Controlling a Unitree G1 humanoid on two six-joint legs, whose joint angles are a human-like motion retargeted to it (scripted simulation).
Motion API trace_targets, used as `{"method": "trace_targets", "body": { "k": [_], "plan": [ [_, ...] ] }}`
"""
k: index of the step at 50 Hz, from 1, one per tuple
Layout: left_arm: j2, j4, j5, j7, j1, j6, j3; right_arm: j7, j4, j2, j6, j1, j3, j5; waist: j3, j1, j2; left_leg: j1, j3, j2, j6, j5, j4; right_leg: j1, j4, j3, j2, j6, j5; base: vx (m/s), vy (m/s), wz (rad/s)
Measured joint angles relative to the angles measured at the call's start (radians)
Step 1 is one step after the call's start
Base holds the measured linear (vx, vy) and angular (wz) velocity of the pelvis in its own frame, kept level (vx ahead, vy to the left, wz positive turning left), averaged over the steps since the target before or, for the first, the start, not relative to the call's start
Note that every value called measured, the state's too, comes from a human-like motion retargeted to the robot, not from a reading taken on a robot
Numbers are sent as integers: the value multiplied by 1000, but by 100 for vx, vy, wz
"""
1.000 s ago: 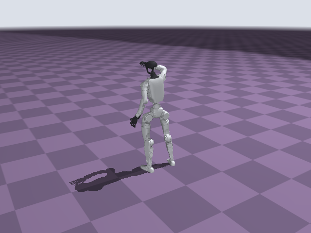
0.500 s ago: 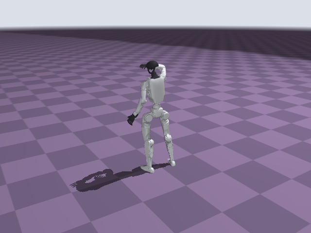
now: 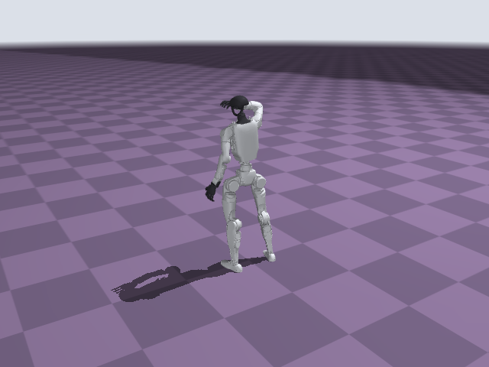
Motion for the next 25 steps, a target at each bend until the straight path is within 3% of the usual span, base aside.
{"method": "trace_targets", "body": {
  "k": [3,7,13,17,20,25],
  "plan": [
    [-11,-12,-12,10,-24,-12,11,-8,8,57,-11,-60,55,15,0,-2,10,0,-4,0,1,1,-1,1,2,-4,0,0,-1,0,0,0],
    [-23,-41,-32,25,-54,-41,43,-5,-13,8,-31,-28,53,40,2,4,16,-2,-15,-1,0,2,0,7,2,-15,-2,0,-2,0,0,0],
    [-44,-89,-25,35,-58,-75,95,27,-51,-199,-55,184,-98,70,9,21,24,-4,-24,1,-9,4,2,14,-2,-26,0,0,-1,0,0,0],
    [-42,-98,-4,33,-30,-71,107,54,-50,-252,-53,299,-207,67,8,23,22,-1,-17,3,-12,3,2,13,-4,-19,2,0,0,0,0,0],
    [-23,-72,9,29,-19,-54,90,53,-49,-227,-38,293,-222,41,5,21,10,5,-9,0,-9,2,1,12,-4,-10,0,0,-1,0,0,0],
    [5,-3,16,20,-32,-16,34,18,-29,-79,-7,116,-96,-3,-2,11,2,12,3,-3,1,1,-4,8,0,4,-2,-1,-2,0,0,0]
  ]
}}
